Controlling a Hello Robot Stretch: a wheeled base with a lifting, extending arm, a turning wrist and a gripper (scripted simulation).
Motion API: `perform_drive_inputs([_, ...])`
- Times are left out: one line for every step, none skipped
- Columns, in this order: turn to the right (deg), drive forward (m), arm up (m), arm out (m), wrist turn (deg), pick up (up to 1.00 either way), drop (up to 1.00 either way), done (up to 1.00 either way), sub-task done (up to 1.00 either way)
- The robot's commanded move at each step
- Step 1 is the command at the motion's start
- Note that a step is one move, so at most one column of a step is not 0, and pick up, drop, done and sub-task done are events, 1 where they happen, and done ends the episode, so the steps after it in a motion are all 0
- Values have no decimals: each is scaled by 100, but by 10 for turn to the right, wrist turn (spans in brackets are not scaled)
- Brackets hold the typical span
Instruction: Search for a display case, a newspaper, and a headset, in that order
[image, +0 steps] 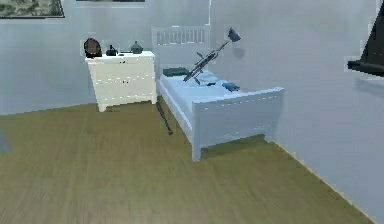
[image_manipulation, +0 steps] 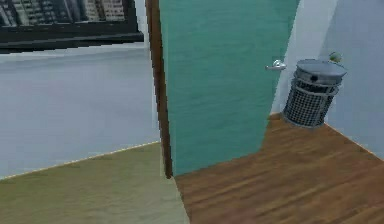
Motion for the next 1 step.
perform_drive_inputs([-270, 0, 0, 0, 0, 0, 0, 0, 0])
